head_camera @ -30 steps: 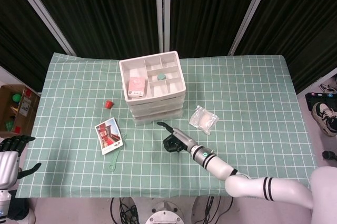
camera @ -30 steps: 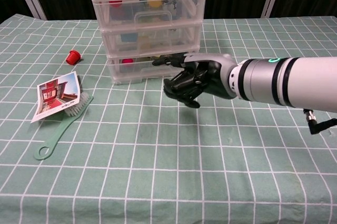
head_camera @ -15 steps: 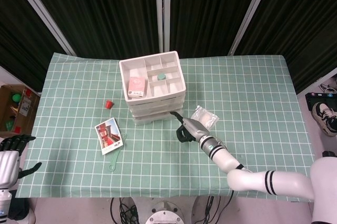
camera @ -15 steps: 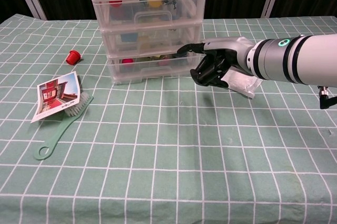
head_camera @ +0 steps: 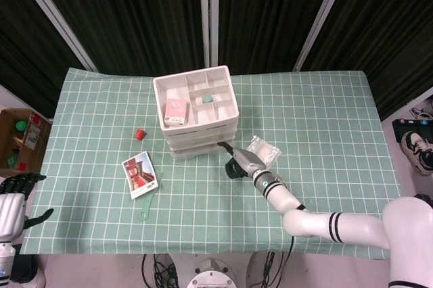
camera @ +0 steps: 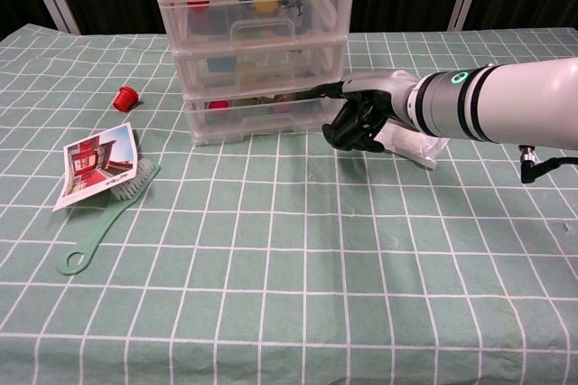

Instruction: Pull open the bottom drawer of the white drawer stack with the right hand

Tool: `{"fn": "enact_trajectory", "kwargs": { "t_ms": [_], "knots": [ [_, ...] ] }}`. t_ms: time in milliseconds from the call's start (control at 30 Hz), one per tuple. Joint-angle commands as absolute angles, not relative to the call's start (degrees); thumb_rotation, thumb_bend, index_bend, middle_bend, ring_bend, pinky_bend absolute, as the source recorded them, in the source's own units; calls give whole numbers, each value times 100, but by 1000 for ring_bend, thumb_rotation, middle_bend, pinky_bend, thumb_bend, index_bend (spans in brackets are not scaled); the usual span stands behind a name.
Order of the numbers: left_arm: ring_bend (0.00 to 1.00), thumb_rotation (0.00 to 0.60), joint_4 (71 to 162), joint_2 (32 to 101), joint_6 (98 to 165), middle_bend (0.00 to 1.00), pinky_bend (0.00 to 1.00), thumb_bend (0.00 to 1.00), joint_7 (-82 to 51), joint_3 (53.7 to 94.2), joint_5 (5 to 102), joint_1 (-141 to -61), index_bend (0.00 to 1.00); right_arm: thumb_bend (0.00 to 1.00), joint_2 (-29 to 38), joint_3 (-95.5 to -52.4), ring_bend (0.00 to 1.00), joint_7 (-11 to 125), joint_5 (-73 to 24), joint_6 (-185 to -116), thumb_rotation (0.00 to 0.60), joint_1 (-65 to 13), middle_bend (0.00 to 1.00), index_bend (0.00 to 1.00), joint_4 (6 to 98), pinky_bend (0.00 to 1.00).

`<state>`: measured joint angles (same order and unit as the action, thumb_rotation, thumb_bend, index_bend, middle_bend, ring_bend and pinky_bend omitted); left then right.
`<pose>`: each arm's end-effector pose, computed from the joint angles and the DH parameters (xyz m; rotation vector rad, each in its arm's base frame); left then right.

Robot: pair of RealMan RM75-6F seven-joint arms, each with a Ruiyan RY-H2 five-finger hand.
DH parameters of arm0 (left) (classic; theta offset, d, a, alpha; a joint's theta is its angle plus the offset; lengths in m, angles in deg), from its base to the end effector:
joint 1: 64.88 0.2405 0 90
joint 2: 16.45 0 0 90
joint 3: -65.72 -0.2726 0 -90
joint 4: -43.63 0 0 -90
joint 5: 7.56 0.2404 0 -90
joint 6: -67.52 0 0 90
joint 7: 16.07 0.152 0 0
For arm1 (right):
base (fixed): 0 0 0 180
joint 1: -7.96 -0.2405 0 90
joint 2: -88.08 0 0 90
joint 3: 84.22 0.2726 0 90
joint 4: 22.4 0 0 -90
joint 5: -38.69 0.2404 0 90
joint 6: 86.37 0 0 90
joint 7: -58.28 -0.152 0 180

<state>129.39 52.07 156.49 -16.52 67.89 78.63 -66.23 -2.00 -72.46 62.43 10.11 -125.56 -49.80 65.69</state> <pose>-0.3622 0.1693 0.1312 -1.3275 -0.8729 -0.8730 -0.0972 -0.3742 -0.0984 1.7187 -1.8167 0.8631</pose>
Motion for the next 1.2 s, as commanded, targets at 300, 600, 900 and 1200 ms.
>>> {"fn": "enact_trajectory", "kwargs": {
  "t_ms": [300, 600, 900, 1200],
  "knots": [
    [191, 600, 12883, 5249, 15612, 251, 200, 32, -1687, 6792, 7870, -6649, 280, 628, 351, -7357, 800, 5943, 556, -12490, 600, -4563, 759, 171, 7358, 847],
    [191, 600, 12863, 5269, 15607, 251, 200, 32, -1695, 6791, 7861, -6649, 281, 628, 764, -7514, 800, 5787, 247, -12356, 600, -4364, 759, 171, 7901, 847],
    [191, 600, 12861, 5273, 15618, 251, 199, 32, -1688, 6790, 7869, -6648, 281, 628, 992, -7664, 800, 5729, 104, -12252, 600, -4331, 759, 170, 8154, 847],
    [191, 600, 12840, 5271, 15619, 251, 200, 32, -1708, 6800, 7860, -6651, 281, 622, 1398, -7640, 800, 5797, -274, -12354, 600, -4326, 759, 69, 8511, 847]
  ]
}}
